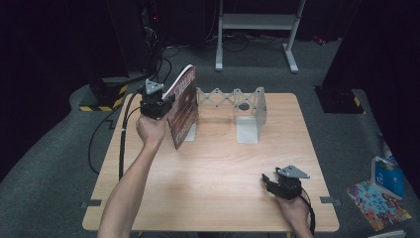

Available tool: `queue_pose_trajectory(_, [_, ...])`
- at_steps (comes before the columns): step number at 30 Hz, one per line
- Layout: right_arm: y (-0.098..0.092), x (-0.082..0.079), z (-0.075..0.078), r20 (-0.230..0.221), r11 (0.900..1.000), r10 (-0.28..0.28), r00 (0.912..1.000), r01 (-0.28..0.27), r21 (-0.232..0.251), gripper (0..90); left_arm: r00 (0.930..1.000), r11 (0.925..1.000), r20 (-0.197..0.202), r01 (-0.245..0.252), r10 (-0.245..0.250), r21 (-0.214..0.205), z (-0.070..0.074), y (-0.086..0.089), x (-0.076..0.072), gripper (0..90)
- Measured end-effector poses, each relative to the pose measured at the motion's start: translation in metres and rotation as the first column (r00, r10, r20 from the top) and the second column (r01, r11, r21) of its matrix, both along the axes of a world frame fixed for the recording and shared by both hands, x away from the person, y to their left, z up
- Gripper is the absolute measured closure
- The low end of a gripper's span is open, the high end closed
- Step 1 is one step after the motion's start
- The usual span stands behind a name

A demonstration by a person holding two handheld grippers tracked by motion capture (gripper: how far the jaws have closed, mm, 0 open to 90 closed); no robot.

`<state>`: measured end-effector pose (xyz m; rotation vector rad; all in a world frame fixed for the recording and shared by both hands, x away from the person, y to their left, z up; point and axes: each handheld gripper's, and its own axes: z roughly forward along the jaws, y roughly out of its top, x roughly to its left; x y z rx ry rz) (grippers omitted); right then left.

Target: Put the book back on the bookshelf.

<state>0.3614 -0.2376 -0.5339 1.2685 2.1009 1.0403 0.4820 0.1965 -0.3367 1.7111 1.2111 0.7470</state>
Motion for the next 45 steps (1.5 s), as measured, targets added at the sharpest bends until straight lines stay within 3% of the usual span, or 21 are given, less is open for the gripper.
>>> queue_pose_trajectory(18, [0.0,0.0,0.0,-0.001,1.0,-0.001,1.0,0.001,0.0,36.6,0.9986,0.9977,-0.032,-0.045,0.043,-0.05,0.0,0.019,-0.002,79.0])
queue_pose_trajectory(24, [0.0,0.0,0.0,-0.001,1.0,0.0,1.0,0.0,0.0,36.6,0.9948,0.9933,-0.062,-0.086,0.081,-0.078,-0.001,0.03,-0.003,75.1])
queue_pose_trajectory(33, [0.0,0.0,0.0,-0.002,1.0,0.0,1.0,0.0,-0.001,36.6,0.9916,0.9911,-0.073,-0.112,0.107,-0.071,-0.001,0.039,-0.004,72.0])
queue_pose_trajectory(45, [0.0,0.0,0.0,0.0,1.0,0.002,1.0,-0.002,-0.003,36.6,0.9917,0.9929,-0.065,-0.113,0.111,-0.036,-0.001,0.038,-0.007,60.1])
